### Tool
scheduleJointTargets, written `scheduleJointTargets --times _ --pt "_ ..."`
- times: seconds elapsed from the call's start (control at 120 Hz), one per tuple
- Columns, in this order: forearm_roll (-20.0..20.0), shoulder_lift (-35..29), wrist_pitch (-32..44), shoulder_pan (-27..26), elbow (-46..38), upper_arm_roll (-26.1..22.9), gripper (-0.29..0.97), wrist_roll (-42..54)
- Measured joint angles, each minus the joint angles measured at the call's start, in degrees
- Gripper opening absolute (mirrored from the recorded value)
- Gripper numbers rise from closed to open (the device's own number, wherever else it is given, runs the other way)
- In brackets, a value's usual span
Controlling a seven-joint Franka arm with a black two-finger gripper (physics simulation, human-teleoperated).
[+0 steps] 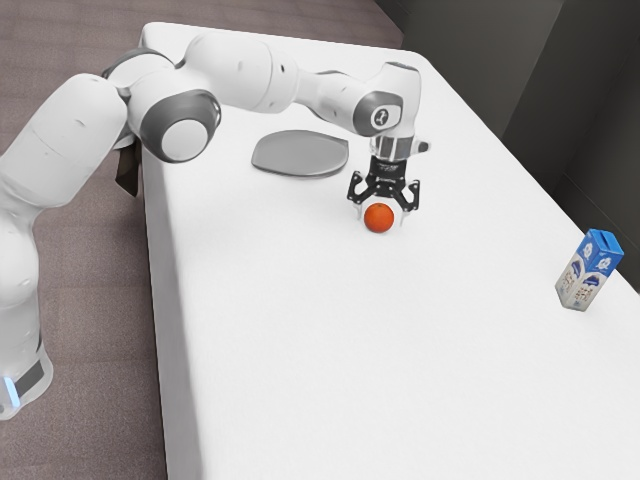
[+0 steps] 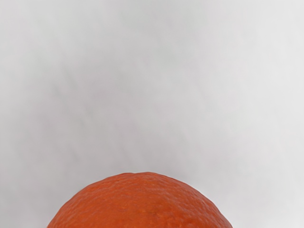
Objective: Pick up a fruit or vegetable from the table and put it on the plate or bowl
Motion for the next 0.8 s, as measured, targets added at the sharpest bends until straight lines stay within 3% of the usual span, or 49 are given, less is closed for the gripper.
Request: scheduleJointTargets --times 0.108,0.2,0.358,0.442,0.55,0.667,0.8 --pt "-0.1 0.4 0.3 0.0 0.0 0.0 0.67 0.0" --pt "0.0 0.4 0.5 0.0 -0.1 0.0 0.51 -0.3" --pt "0.0 0.3 0.7 0.0 -0.2 0.1 0.44 -1.3" --pt "0.4 -2.1 0.7 -0.6 -0.5 0.2 0.29 -1.8" --pt "2.1 -9.6 0.2 -0.8 -2.7 1.1 0.32 -2.5" --pt "2.5 -15.4 -0.7 0.9 -7.1 5.5 0.32 -2.8" --pt "2.6 -18.4 -1.6 4.4 -11.1 8.8 0.32 -2.7"
